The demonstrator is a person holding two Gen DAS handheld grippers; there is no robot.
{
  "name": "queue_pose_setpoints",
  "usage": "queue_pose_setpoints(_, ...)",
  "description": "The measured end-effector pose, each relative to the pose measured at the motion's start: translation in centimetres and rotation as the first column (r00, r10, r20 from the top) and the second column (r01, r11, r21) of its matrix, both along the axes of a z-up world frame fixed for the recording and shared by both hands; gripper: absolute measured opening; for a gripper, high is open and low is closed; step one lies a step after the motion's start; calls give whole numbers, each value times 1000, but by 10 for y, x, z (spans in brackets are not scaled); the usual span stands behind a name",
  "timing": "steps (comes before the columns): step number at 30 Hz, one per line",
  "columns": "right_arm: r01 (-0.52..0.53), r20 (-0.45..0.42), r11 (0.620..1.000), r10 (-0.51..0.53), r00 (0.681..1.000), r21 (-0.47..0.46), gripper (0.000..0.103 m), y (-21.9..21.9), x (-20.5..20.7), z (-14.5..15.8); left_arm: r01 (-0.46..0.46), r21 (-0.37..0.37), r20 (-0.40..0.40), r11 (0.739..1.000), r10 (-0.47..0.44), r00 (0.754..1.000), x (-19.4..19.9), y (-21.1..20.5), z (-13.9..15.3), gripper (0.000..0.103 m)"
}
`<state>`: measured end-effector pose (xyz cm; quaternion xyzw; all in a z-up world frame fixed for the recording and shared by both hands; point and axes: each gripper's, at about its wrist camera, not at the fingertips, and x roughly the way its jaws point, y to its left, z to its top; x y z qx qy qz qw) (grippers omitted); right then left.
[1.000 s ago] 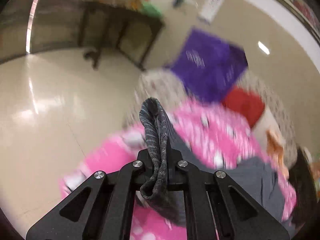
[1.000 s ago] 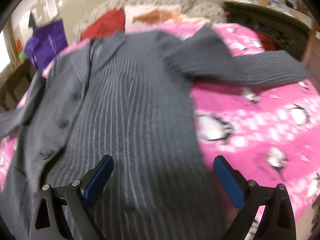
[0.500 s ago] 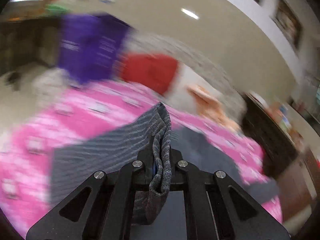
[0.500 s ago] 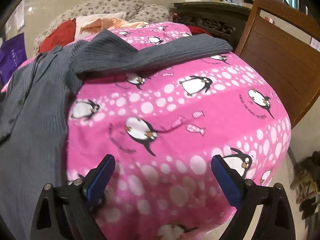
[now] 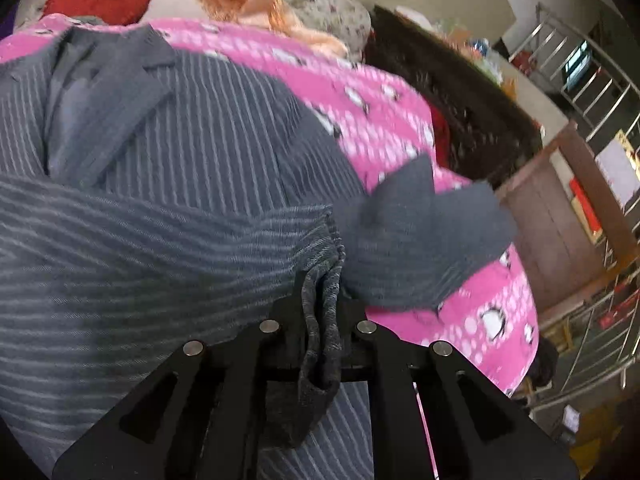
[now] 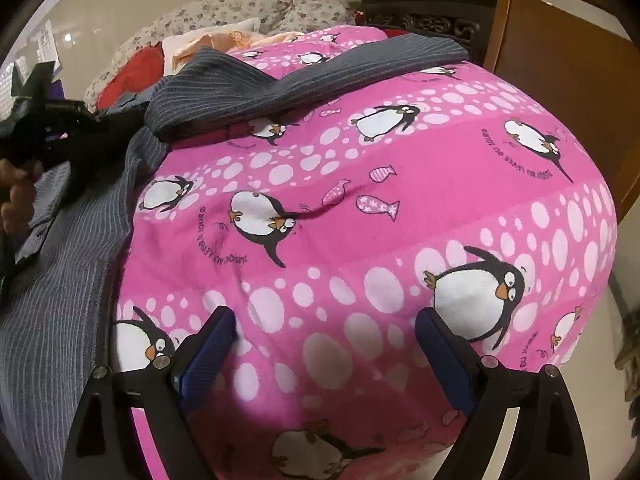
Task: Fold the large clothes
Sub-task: 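Lay the held sleeve across the jacket front and open the left gripper, then grasp the jacket side edge with the left gripper and fold it inward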
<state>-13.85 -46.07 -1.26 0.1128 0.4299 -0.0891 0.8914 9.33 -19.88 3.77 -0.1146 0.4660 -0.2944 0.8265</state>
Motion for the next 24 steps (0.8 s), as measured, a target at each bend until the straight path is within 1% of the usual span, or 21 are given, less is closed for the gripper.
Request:
queue_pose_setpoints(1,0,-2,1000,0,1000,3,90,0,0,0,0,8,-15,1000,0,1000,-1,0,-1,16)
queue_pose_setpoints(2,0,-4,1000,0,1000,4,90,0,1,0,0,8,-31,1000,0,1000,-3,-1,-2,23)
queue_pose_setpoints(4,1,-9,1000,-1,1000,5,90,0,4,-1,-16,-8,-39,1000,16,999,-7,3,0,50)
queue_pose_setpoints(6,4,-15,1000,-4,1000,5,90,0,4,0,-30,-45,-42,999,28,999,-16,16,6,61)
queue_pose_setpoints(8,4,-27,1000,-4,1000,-4,90,1,5,2,-33,-97,-42,995,29,999,-24,35,17,61)
queue_pose_setpoints(9,2,-30,1000,-2,1000,-9,90,2,9,2,-36,-112,-24,993,33,999,-29,46,24,61)
queue_pose_setpoints(10,2,-28,1000,-3,1000,-27,89,3,9,6,-47,-110,18,993,50,999,-33,62,33,61)
queue_pose_setpoints(11,4,-26,999,-5,1000,-40,89,3,10,8,-70,-89,61,994,76,995,-34,80,40,61)
queue_pose_setpoints(12,7,-21,999,-8,1000,-53,84,3,10,12,-116,-48,106,992,121,987,-33,100,45,61)
queue_pose_setpoints(13,8,-11,998,-8,1000,-60,79,2,8,17,-190,0,144,982,188,972,-30,123,48,61)
queue_pose_setpoints(14,9,3,998,-8,1000,-64,78,1,8,22,-259,32,164,965,251,954,-26,144,49,59)
queue_pose_setpoints(15,10,18,998,-9,1000,-68,76,1,7,26,-360,75,181,930,342,922,-21,173,48,48)
queue_pose_setpoints(16,8,52,997,-4,999,-74,69,2,7,35,-431,109,187,896,408,894,-16,192,46,34)
queue_pose_setpoints(17,-7,88,997,14,996,-78,67,4,9,43,-522,154,182,839,495,850,-8,219,41,30)
queue_pose_setpoints(18,-29,110,996,38,993,-82,64,8,11,49,-566,180,170,804,542,823,-2,234,35,30)
queue_pose_setpoints(19,-62,139,994,75,987,-93,64,15,16,58,-597,231,139,769,581,802,8,250,22,30)
queue_pose_setpoints(20,-100,165,990,116,979,-98,64,23,23,67,-591,278,100,757,589,802,15,256,10,30)
queue_pose_setpoints(21,-132,180,987,147,973,-95,64,31,29,75,-562,334,44,757,583,811,23,260,-6,31)
queue_pose_setpoints(22,-158,190,983,173,966,-91,64,40,37,83,-552,325,36,768,573,819,25,261,-10,31)
queue_pose_setpoints(24,-192,205,978,205,957,-84,64,54,50,95,-547,304,62,780,557,828,22,259,-6,31)
